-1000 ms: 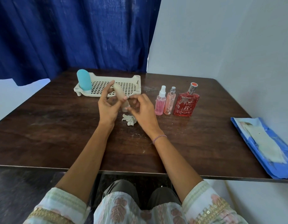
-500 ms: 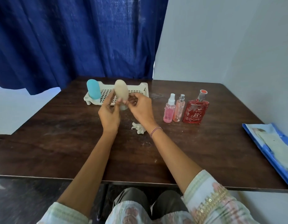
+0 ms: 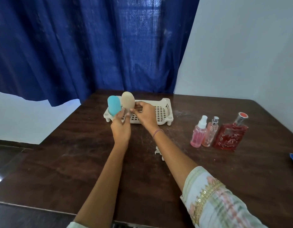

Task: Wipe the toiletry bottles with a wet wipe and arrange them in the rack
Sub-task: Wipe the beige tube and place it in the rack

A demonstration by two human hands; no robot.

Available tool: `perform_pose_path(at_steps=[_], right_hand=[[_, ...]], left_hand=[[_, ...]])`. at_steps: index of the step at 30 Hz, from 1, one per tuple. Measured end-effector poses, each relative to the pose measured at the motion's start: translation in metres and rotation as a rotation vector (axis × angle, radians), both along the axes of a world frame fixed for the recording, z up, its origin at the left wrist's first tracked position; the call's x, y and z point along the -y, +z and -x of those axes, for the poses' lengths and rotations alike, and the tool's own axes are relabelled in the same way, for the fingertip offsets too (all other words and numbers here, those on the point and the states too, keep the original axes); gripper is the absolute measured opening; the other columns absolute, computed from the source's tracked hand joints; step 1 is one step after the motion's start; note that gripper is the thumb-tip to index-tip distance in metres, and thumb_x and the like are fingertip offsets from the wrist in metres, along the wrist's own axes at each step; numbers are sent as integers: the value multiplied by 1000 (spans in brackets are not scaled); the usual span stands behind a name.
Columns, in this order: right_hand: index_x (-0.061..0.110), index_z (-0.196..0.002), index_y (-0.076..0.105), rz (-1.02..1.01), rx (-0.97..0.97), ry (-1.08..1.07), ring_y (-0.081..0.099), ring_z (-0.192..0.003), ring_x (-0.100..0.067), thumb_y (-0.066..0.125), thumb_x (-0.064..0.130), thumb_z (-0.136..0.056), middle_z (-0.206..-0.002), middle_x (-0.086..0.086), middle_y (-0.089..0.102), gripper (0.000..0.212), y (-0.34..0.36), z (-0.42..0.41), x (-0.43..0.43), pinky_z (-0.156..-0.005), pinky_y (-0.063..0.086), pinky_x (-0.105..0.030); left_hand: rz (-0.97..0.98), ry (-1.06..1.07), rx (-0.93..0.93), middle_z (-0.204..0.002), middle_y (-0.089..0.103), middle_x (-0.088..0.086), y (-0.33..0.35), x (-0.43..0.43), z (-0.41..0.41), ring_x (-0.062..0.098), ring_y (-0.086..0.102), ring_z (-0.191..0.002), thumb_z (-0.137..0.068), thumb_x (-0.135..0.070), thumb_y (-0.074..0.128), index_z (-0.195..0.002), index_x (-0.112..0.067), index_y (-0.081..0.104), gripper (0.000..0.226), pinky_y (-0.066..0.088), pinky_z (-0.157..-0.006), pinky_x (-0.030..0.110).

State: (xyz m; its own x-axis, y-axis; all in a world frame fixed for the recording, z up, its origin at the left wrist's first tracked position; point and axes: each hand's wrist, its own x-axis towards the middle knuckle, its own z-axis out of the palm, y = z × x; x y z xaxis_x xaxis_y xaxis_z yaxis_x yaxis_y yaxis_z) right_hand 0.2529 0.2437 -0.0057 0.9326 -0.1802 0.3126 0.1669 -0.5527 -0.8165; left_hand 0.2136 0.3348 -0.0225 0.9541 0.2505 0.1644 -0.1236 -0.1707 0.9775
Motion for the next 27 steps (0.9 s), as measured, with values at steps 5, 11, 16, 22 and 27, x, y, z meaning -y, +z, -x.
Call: perform_pose_path(at_steps=[5,11,16,22,27], right_hand=[[5,-111,65,-22,-19,15,65,-98,-15,71,17,-82,-105,-8,70,32,-3,-21,-5,-85,48,-20],[4,-115,63,22,-76,71,64,-98,-15,71,17,-82,-107,-9,69,36,-4,-35,-14,-84,48,-20],[3,-113,63,41,-119,68,62,-94,-12,70,16,-83,-106,-9,69,33,-8,-38,-15,-82,44,-18],[3,-112,64,50,-130,55,62,-90,-11,70,15,-83,-105,-9,69,32,-13,-40,-18,-80,43,-16],[3,-111,64,28,-140,65,64,-95,-15,71,14,-82,-105,-10,70,33,-12,-42,-18,-81,45,-18]], left_hand=[[133,-26,-45,-138,53,2,1,-6,-16,13,46,-127,-97,-22,51,-134,-14,53,37,33,-107,26],[172,26,-79,-127,61,7,-1,-13,-29,20,54,-120,-97,-26,51,-129,-14,57,35,42,-107,40],[176,45,-80,-134,56,3,0,-11,-30,12,49,-123,-98,-25,49,-132,-12,53,37,37,-108,31],[191,48,-70,-135,54,4,0,-11,-29,13,48,-124,-99,-24,48,-134,-13,52,37,37,-107,30],[212,74,-67,-133,56,4,2,-12,-30,13,50,-122,-99,-25,48,-133,-12,53,37,38,-106,30]])
